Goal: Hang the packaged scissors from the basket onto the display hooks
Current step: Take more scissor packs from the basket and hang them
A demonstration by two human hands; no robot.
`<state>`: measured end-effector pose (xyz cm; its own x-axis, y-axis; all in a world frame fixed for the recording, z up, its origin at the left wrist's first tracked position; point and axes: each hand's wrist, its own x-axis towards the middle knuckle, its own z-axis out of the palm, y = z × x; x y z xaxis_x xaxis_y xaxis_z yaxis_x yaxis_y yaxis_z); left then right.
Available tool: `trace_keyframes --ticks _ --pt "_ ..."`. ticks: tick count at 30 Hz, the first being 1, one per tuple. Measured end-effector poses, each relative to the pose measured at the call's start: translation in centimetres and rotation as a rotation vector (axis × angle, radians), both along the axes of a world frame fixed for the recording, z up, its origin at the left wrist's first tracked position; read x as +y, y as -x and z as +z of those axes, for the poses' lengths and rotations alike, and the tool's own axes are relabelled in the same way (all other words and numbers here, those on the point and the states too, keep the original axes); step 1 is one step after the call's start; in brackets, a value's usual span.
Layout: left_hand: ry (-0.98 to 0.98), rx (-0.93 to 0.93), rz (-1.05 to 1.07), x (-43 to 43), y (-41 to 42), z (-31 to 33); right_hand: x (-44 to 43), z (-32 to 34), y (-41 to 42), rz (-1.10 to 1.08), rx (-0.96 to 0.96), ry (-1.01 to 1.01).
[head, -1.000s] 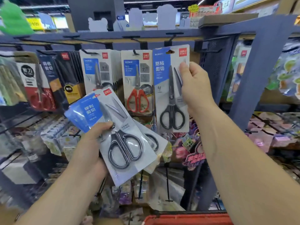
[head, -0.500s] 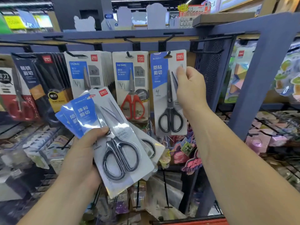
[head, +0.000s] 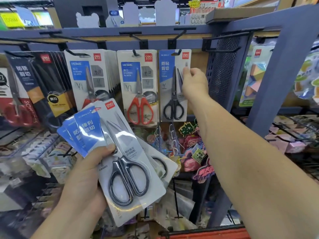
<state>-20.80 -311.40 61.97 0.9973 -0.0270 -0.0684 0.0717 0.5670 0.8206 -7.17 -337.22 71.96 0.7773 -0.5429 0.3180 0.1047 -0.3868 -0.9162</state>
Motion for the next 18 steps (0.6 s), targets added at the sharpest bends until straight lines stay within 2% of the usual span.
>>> trace_keyframes --ticks 4,6,8,10,13,18 --pt "0.034 0.018 -0.016 -0.3 0.5 -0.1 1.1 -1.8 4.3 -0.02 -0.109 -0.013" --pt "0.047 0.027 0.001 -0.4 0.8 -0.1 3.2 -3.0 8.7 0.163 -0.114 -0.004" --pt "0.082 0.03 -0.005 -0.6 1.2 -0.1 5.4 -4.4 13.7 0.455 -0.009 0.017" --pt "0.097 0.026 -0.02 -0.9 1.5 -0.1 7.0 -5.9 17.5 0.653 0.124 0.132" --pt "0.088 0.014 -0.029 -1.3 2.3 -0.1 8.0 -8.0 19.9 0.656 0.212 0.212" --pt "0.083 0.013 -0.023 -2.4 3.7 -0.3 7.9 -9.9 21.1 0.597 0.149 -0.001"
